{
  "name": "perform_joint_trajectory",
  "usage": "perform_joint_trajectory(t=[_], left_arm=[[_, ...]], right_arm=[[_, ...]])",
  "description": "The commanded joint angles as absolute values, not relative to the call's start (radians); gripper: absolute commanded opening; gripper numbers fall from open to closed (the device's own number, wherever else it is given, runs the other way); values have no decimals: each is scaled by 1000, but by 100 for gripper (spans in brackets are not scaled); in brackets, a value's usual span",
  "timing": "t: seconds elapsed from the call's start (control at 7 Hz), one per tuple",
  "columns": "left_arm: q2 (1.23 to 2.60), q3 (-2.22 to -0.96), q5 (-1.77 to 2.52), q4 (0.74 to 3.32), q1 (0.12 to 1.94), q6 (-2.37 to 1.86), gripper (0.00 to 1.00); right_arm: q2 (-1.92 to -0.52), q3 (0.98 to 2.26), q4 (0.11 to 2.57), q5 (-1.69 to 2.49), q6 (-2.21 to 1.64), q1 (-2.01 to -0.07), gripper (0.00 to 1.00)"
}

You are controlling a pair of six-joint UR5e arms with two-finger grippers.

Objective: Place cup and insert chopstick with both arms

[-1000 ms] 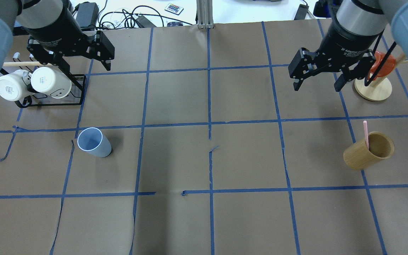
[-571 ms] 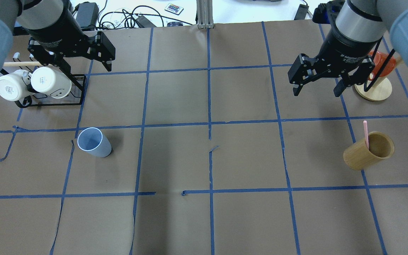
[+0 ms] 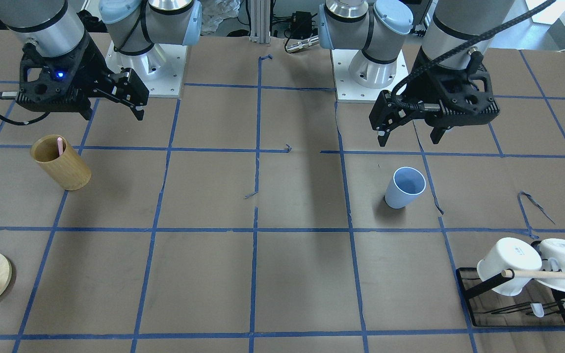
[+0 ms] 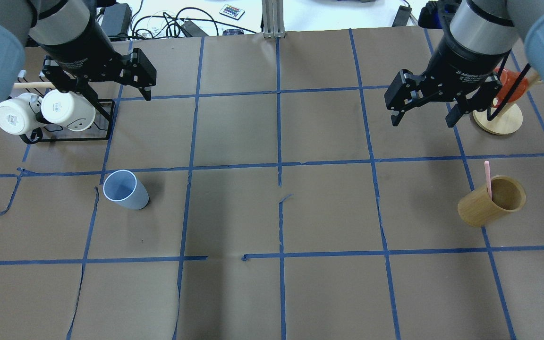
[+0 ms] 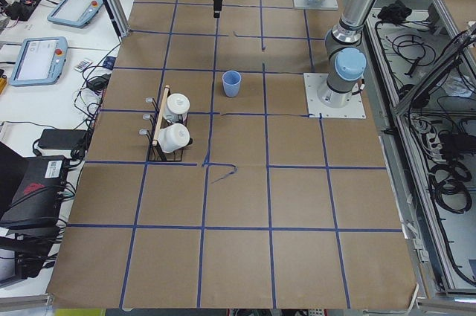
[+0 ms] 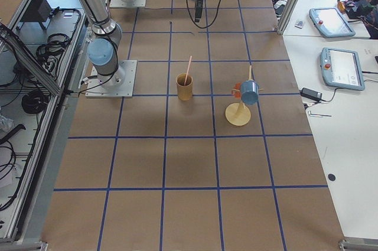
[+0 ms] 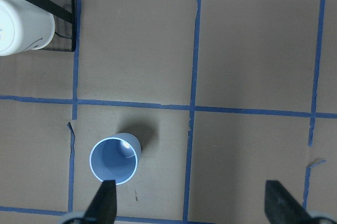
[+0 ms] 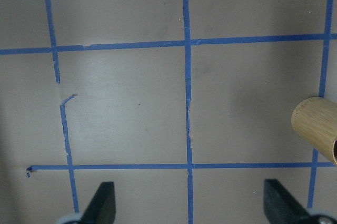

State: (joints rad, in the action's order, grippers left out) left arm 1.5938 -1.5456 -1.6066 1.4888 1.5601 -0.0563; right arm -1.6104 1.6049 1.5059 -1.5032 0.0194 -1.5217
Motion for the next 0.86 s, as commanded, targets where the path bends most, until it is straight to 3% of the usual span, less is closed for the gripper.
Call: perform_joint_trajectory(t=[0.0,0.71], left_arm=[[1588,-1555,-1605,1485,1560,-57,100],[1572,-1597,-1605,1483,1560,-51,100]], right_arm=[[-1623,1601,1508,-1503,20,-1520,100],[-1621,1605,1511,-1502,18,-1522,100]])
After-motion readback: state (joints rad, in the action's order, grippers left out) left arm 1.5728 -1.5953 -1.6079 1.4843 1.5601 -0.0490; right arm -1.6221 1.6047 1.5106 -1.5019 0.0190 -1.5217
